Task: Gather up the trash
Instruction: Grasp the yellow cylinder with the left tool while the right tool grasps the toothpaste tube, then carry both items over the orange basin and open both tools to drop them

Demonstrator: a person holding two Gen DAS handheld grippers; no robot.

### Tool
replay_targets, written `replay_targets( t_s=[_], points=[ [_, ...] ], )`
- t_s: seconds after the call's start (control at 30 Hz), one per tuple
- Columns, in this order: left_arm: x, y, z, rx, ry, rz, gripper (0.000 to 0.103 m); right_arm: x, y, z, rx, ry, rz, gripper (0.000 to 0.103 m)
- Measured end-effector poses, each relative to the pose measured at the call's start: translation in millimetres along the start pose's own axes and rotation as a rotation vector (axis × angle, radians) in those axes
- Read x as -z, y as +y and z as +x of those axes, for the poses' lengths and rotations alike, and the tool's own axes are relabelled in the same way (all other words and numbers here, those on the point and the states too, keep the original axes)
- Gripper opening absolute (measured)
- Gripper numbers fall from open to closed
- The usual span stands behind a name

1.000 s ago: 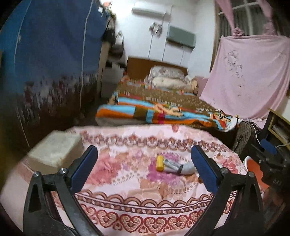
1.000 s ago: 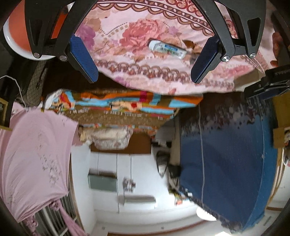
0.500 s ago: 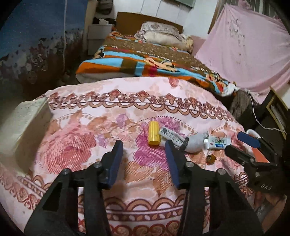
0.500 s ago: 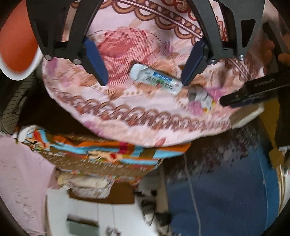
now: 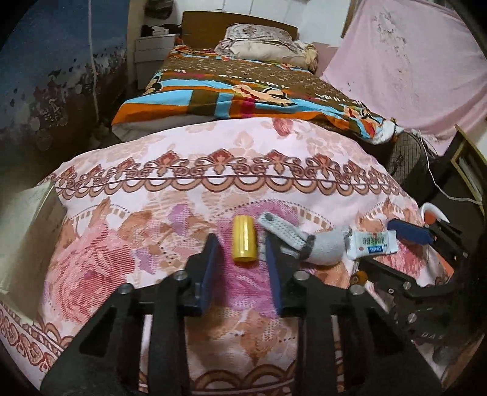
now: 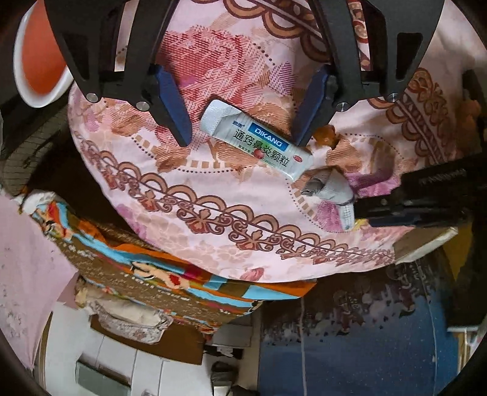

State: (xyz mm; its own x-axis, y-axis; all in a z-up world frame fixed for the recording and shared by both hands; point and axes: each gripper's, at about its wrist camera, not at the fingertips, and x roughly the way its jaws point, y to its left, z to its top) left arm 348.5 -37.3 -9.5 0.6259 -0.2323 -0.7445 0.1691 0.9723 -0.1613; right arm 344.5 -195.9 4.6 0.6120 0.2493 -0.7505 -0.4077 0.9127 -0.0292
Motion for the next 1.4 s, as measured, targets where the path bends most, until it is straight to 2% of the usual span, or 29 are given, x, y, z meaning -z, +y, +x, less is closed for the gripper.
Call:
replay_targets(
  t_s=[0.03, 0.07, 0.23, 0.33, 0.6, 0.77, 0.93, 1.03, 1.2, 1.4],
  points=[
    [1.0, -0.8, -0.3, 0.008, 0.002, 0.004, 0.000, 0.1, -1.9, 0.3, -0.019, 0.002, 0.007, 0.066],
    [2.4, -1.7, -1.0, 0.017, 0.004, 0.005, 0.001, -0.1, -2.0, 0.4, -0.029, 0.005, 0.008, 0.064],
    [10.0, -4.0, -9.5, 0.034, -0.005, -0.001, 0.000, 0.6, 6.5, -1.3, -0.055, 0.003, -0.033, 0.039],
    [20.9, -4.3, -21.3, 0.048, -0.027, -0.020, 0.000, 1.4, 8.8, -3.3, -0.063, -0.004, -0.041, 0.031],
    [42.3, -3.7, -55.8, 0.046, -0.141, -0.085, 0.000, 5.4, 15.2, -11.7, -0.047, -0.051, -0.054, 0.027],
    [45.9, -10.2, -75.8, 0.009, -0.252, -0.067, 0.000, 9.4, 19.5, -25.3, -0.031, -0.108, -0.058, 0.027],
    [51.5, -26.5, -93.1, -0.010, -0.350, 0.007, 0.000, 15.6, 22.0, -51.7, 0.028, -0.238, -0.043, 0.027],
    [53.4, -31.9, -97.6, -0.016, -0.368, 0.031, 0.001, 21.6, 19.7, -71.2, 0.038, -0.326, -0.018, 0.027],
    [54.7, -41.1, -106.0, 0.002, -0.396, 0.065, 0.001, 26.0, 17.4, -87.1, 0.032, -0.386, 0.017, 0.027],
    [56.9, -55.0, -119.5, 0.019, -0.438, 0.090, 0.001, 31.8, 7.8, -110.0, 0.029, -0.514, 0.086, 0.027]
  ],
)
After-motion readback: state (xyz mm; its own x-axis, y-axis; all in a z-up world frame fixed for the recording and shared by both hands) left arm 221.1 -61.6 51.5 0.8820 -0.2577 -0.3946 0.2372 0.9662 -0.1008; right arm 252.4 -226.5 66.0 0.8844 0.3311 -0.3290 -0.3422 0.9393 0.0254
